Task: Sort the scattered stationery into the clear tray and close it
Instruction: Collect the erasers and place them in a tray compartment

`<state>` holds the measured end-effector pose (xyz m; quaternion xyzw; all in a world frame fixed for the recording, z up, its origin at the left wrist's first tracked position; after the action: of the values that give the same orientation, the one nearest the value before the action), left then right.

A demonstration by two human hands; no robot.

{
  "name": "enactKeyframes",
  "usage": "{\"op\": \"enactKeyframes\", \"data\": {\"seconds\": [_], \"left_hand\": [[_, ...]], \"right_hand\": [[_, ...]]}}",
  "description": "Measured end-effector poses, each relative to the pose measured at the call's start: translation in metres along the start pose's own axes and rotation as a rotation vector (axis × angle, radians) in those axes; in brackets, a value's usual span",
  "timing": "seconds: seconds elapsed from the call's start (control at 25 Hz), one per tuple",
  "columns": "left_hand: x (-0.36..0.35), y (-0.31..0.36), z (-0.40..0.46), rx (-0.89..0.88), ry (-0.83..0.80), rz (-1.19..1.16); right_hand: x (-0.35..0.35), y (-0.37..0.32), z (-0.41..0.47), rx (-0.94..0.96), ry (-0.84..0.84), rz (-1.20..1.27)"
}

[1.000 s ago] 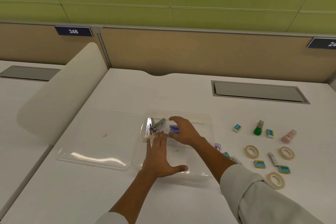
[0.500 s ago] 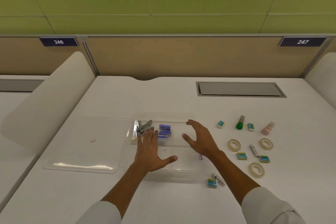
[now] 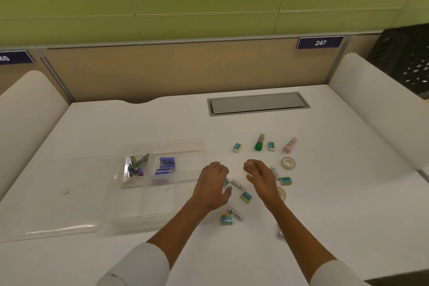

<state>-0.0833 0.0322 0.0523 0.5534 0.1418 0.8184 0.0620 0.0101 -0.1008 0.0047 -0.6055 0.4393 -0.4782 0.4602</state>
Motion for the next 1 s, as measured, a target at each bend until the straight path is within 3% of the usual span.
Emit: {"op": "enactKeyframes", "data": {"seconds": [0.12,0.2,0.4,0.56,0.8,1.0], "left_hand": [[-0.028,0.014,0.009,0.02,-0.139,0.073],[-0.046,0.012,0.01,0.082,-0.234,0.111],[-0.069,0.007,0.008,0.221,-0.326,0.19],[-0.076,0.005,0.012,0.231,-0.347,0.314],[-0.063,0.002,0.028,0.267,-0.232,0.124],[-0.042,0.013,0.036,0.333,-0.102,-0.284]], "right_hand": [[0.018,0.028,-0.007,-0.359,0.007,0.274],[0.026,0.038,-0.012,-0.5,0.004,0.395],[0.041,0.051,-0.02,-0.63,-0.003,0.567],[0.042,0.056,-0.029,-0.68,-0.008,0.641],[0.037,0.054,-0.032,-0.752,0.036,0.865],[0.029,0.055,-0.033,-0.781,0.04,0.886]]}}
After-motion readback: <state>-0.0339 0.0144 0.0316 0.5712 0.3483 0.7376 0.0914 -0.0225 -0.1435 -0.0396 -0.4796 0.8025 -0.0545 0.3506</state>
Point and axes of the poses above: each hand's wrist, its own z-axis towards the middle knuckle, its own x-axis out of the back of the hand, y = z × x, the point moved 9 cm from there along z, towards the middle knuckle, and after that the axes turned 11 degrees about y, right-handed, at the moved point
